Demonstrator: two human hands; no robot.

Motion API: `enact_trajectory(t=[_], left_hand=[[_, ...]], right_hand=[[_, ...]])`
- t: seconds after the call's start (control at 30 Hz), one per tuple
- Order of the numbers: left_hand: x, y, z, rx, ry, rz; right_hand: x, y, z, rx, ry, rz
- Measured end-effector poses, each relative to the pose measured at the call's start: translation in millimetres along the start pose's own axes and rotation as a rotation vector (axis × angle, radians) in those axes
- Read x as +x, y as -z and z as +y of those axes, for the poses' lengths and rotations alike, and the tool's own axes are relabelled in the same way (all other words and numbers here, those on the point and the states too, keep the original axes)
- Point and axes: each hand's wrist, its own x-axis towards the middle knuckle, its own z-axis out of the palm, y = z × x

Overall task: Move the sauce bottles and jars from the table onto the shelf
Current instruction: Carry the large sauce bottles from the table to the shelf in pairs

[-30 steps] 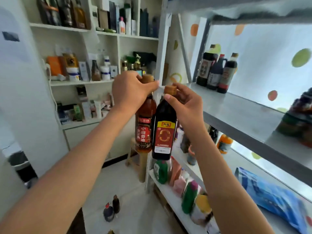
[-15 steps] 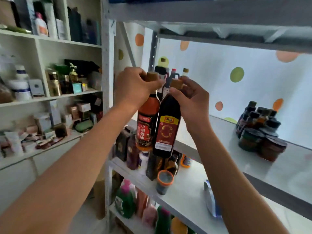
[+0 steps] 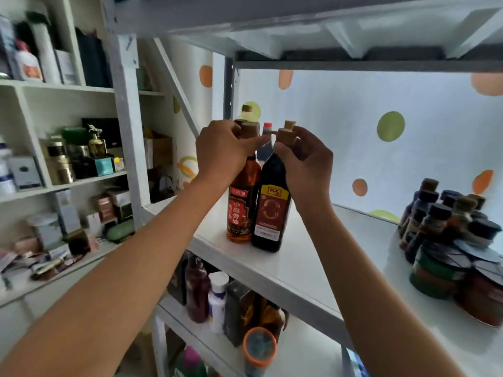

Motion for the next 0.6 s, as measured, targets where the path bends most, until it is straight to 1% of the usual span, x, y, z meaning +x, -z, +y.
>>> enact_trajectory(t=[0.1, 0.23, 0.3, 0.4, 0.53, 0.6], left_hand=[[9, -14, -10, -0.012, 0.011, 0.002], [1, -28, -28, -0.085, 0.046, -0.072], [-12, -32, -42, -0.173, 0.020, -0.100], [-35, -34, -56, -0.373, 0.008, -0.217], [-62, -32, -78, -0.366, 0.002, -0.316], [-73, -30, -88, -0.351, 0.016, -0.329]], right_hand=[[11, -4, 15, -0.016, 0.017, -0.015], [5, -9, 24, -0.055, 0.044, -0.026], [-5, -10, 25, -0.056, 0.053, -0.039], [-21, -9, 27, -0.044, 0.014, -0.056], [-47, -5, 35, -0.096, -0.017, -0.075], [-63, 0, 43, -0.184, -0.026, -0.109]])
